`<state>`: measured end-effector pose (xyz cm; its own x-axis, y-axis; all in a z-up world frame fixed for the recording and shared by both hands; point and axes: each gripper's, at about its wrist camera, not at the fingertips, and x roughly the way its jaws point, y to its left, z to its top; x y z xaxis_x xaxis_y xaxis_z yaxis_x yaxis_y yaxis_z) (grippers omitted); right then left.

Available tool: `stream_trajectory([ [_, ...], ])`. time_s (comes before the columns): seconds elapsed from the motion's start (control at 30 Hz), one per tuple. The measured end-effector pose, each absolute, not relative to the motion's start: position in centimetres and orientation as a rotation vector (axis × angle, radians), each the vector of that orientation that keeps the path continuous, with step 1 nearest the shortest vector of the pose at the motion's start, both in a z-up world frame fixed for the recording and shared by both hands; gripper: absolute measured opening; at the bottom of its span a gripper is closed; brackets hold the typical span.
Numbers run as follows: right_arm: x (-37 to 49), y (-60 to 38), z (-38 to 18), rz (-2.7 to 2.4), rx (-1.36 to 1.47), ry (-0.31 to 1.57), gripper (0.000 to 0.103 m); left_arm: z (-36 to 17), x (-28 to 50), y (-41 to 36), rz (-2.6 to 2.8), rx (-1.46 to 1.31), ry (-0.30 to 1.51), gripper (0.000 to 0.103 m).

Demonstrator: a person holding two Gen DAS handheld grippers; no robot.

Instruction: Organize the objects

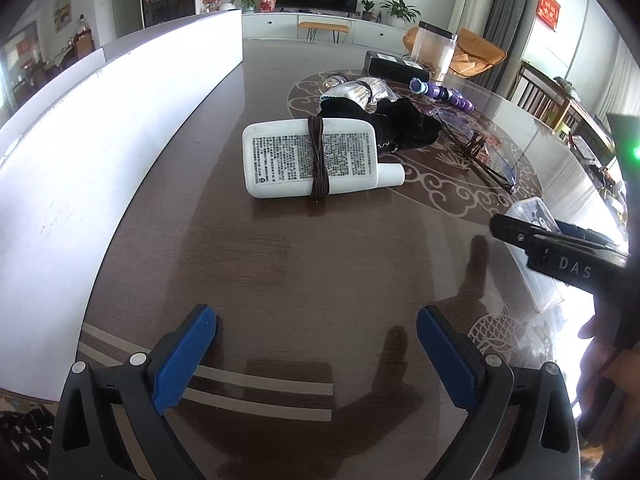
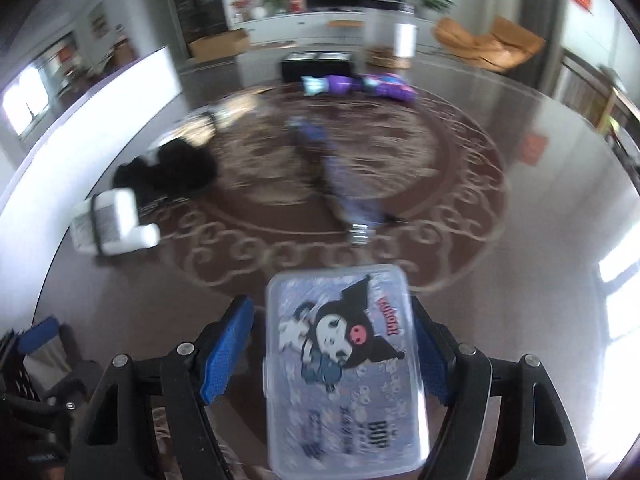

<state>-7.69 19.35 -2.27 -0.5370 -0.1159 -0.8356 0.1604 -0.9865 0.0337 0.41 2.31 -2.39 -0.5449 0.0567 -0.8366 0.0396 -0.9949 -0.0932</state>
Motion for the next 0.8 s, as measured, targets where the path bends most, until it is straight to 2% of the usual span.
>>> stream_trajectory([
  [0.07,-7.5,18.5,-2.1,-2.613,1.417,0.141,0.077,-2.4,0.4,2.3,2.748,-1.492,-0.161,0.102],
  [0.13,-7.2,18.3,-1.9,-2.601,1.418,0.19,0.087,-2.4,0.4,2.3,2.749,-1.492,-0.16,0.102],
  [0.2,-6.4,18.3,-1.6,-2.602,1.409,0.225,0.091,-2.5,0.3,2.4,2.752,-1.497,-0.148,0.102],
  [0.3,-4.7,18.3,-1.4,-2.592,1.394,0.265,0.093,-2.6,0.2,2.7,2.756,-1.508,-0.119,0.103],
  [0.4,-4.0,18.6,-2.0,-2.584,1.415,0.251,0.094,-2.6,0.3,2.6,2.754,-1.508,-0.119,0.103],
  [0.53,-3.4,19.6,-2.8,-2.612,1.416,0.187,0.103,-2.5,0.4,2.3,2.748,-1.498,-0.149,0.103],
  [0.8,-3.7,20.2,-3.1,-2.622,1.36,0.16,0.103,-2.6,0.4,2.7,2.754,-1.51,-0.115,0.103],
])
